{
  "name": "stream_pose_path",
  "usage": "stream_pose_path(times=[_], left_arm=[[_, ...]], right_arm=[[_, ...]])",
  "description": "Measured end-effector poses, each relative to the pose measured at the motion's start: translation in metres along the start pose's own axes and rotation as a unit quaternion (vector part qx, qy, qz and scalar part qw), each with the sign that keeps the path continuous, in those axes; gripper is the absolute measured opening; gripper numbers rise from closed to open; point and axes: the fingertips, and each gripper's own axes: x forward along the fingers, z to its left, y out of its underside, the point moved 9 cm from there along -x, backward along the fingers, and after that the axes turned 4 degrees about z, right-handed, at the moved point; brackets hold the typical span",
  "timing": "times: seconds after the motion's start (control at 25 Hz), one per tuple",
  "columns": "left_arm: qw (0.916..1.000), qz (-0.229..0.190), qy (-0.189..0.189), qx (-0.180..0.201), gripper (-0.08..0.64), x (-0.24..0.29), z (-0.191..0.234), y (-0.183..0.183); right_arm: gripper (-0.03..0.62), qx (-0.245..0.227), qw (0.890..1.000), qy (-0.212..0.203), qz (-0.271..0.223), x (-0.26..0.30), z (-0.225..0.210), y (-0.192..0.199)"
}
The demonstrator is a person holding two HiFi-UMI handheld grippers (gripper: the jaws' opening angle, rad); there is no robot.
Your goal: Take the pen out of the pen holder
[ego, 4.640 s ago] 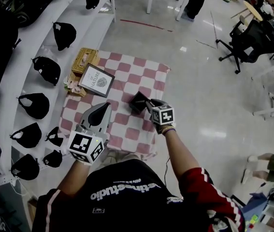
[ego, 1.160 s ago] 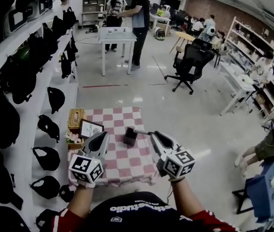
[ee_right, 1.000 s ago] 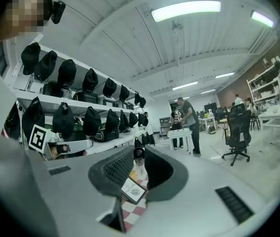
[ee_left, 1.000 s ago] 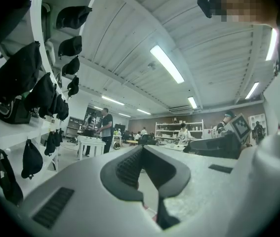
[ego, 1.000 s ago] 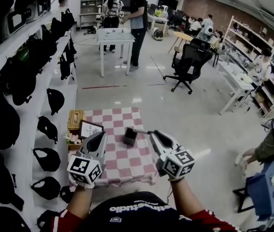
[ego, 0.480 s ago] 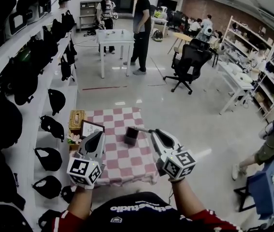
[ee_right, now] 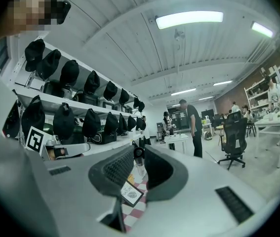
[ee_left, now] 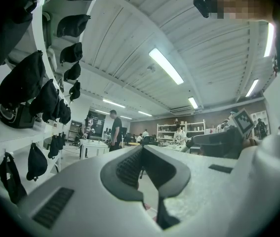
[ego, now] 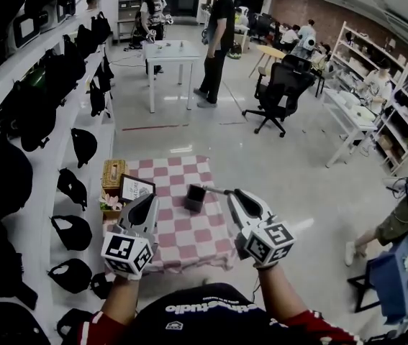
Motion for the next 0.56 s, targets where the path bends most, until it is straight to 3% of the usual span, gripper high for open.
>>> stream_pose_path(times=[0.56], left_arm=[[0.9999, 0.001, 0.011, -0.001, 0.005, 0.0021, -0.0045, 0.0001]], right_arm=[[0.071, -0.002, 1.0, 0.008, 0.001, -0.0063, 0.001, 0.0015]])
